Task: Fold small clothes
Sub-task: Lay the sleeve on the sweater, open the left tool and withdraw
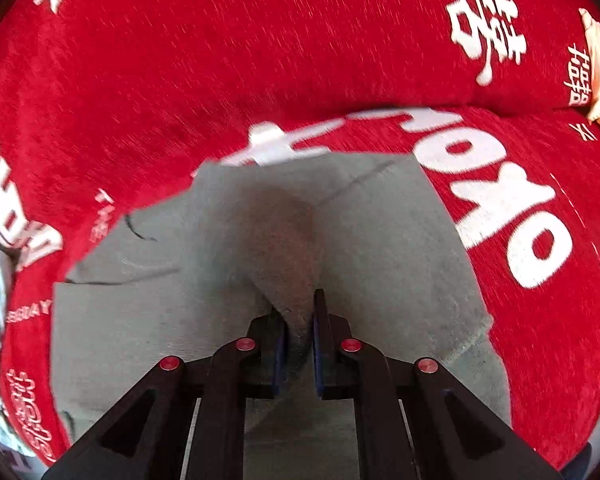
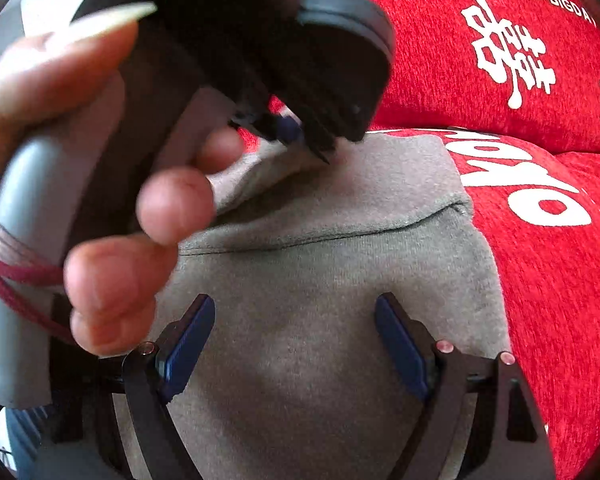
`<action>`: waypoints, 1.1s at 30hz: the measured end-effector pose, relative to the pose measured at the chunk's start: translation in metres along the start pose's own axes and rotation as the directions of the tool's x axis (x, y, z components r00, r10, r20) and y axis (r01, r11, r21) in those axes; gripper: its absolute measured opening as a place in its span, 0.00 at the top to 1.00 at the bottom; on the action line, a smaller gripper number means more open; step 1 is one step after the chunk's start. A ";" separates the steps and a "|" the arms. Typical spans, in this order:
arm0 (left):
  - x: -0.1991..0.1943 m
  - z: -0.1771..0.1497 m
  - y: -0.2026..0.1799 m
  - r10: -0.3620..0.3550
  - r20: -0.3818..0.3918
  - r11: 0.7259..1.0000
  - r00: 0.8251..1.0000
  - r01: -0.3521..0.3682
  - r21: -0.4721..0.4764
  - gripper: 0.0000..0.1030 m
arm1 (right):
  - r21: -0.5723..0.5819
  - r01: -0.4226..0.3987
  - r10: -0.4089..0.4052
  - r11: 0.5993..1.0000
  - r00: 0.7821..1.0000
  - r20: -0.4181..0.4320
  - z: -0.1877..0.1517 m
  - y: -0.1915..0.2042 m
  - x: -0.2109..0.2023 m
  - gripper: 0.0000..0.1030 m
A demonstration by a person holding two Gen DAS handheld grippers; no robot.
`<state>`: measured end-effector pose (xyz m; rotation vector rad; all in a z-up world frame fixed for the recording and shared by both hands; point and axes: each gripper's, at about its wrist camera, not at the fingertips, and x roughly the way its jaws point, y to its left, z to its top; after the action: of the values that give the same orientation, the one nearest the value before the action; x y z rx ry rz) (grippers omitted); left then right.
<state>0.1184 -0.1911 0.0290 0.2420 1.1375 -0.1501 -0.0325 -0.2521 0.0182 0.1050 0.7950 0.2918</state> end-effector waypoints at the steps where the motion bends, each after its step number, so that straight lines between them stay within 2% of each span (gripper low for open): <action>1: 0.003 -0.001 0.000 -0.007 -0.007 1.000 1.000 0.007 -0.004 0.90 | -0.009 0.005 -0.005 1.000 1.000 -0.001 0.000 0.001 0.000 0.18; 3: 0.009 -0.003 0.000 -0.043 -0.025 0.999 0.999 0.042 -0.011 0.88 | -0.025 0.012 -0.012 1.000 1.000 0.000 -0.001 0.003 0.000 0.18; 5: 0.013 -0.005 0.003 -0.126 -0.047 0.992 0.991 0.125 -0.027 0.55 | -0.033 0.013 -0.013 0.999 1.000 0.000 -0.002 0.004 -0.001 0.18; 6: 0.014 -0.005 0.005 -0.180 -0.044 0.983 0.983 0.178 -0.040 0.26 | -0.035 0.011 -0.011 0.999 1.000 0.000 -0.003 0.004 -0.001 0.18; 7: 0.012 -0.005 0.007 -0.189 -0.030 0.981 0.982 0.187 -0.049 0.16 | -0.039 0.011 -0.011 0.999 1.000 -0.002 -0.004 0.005 -0.001 0.18; 9: 0.009 -0.005 0.009 -0.188 -0.013 0.981 0.982 0.187 -0.055 0.16 | -0.046 0.010 -0.010 0.999 1.000 0.001 -0.005 0.005 -0.003 0.18; 12: 0.005 -0.005 0.014 -0.241 -0.003 0.969 0.970 0.241 -0.056 0.16 | -0.036 0.000 0.000 0.999 1.000 0.003 -0.005 0.003 -0.004 0.18; 14: -0.003 -0.007 0.020 -0.289 0.022 0.956 0.957 0.290 -0.053 0.16 | -0.035 -0.002 0.002 0.999 1.000 0.004 -0.005 0.003 -0.004 0.18; 17: -0.018 -0.008 0.038 -0.380 0.080 0.919 0.921 0.386 -0.079 0.16 | -0.035 -0.001 0.001 0.999 1.000 0.006 -0.005 0.002 -0.003 0.18; 20: -0.014 -0.001 0.053 -0.411 0.083 0.899 0.908 0.418 -0.128 0.16 | -0.042 0.008 -0.008 0.999 1.000 0.006 -0.005 0.004 -0.001 0.18; 22: -0.008 0.002 0.056 -0.482 0.069 0.859 0.873 0.487 -0.158 0.16 | -0.042 0.008 -0.008 0.999 1.000 0.008 -0.006 0.004 -0.001 0.18; 24: -0.010 0.004 0.048 -0.581 0.065 0.798 0.811 0.584 -0.148 0.16 | -0.041 0.006 -0.006 0.999 1.000 0.009 -0.006 0.004 -0.002 0.18; 25: -0.015 0.004 0.042 -0.615 0.068 0.777 0.786 0.618 -0.120 0.16 | -0.040 0.005 -0.004 0.999 1.000 0.009 -0.007 0.004 -0.002 0.18; 26: -0.019 0.004 0.035 -0.632 0.071 0.766 0.771 0.636 -0.089 0.16 | -0.040 0.004 -0.003 0.999 1.000 0.009 -0.007 0.004 -0.002 0.18; 27: -0.026 0.003 0.029 -0.639 0.074 0.764 0.765 0.643 -0.051 0.16 | -0.040 0.004 -0.003 0.999 1.000 0.009 -0.006 0.004 -0.002 0.18; 28: -0.032 0.004 0.024 -0.628 0.083 0.776 0.774 0.631 -0.017 0.16 | -0.040 0.004 -0.004 0.999 1.000 0.009 -0.006 0.004 -0.002 0.18; 29: -0.037 0.004 0.024 -0.604 0.096 0.795 0.791 0.607 -0.001 0.16 | -0.041 0.005 -0.005 0.999 1.000 0.008 -0.006 0.003 -0.002 0.18; 30: -0.041 0.004 0.030 -0.573 0.111 0.817 0.812 0.577 -0.003 0.16 | -0.040 0.006 -0.006 0.999 1.000 0.007 -0.005 0.003 -0.002 0.18; 32: -0.042 0.003 0.048 -0.543 0.123 0.835 0.831 0.550 -0.027 0.16 | -0.032 0.007 -0.007 0.999 1.000 0.004 -0.002 0.001 -0.006 0.17; 33: -0.042 0.000 0.063 -0.510 0.135 0.853 0.849 0.520 -0.046 0.16 | -0.029 0.011 -0.011 1.000 1.000 0.012 0.001 0.000 -0.009 0.17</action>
<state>0.1164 -0.1302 0.0750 -0.1533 1.0654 -0.5892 -0.0378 -0.2551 0.0251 0.0746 0.7795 0.2921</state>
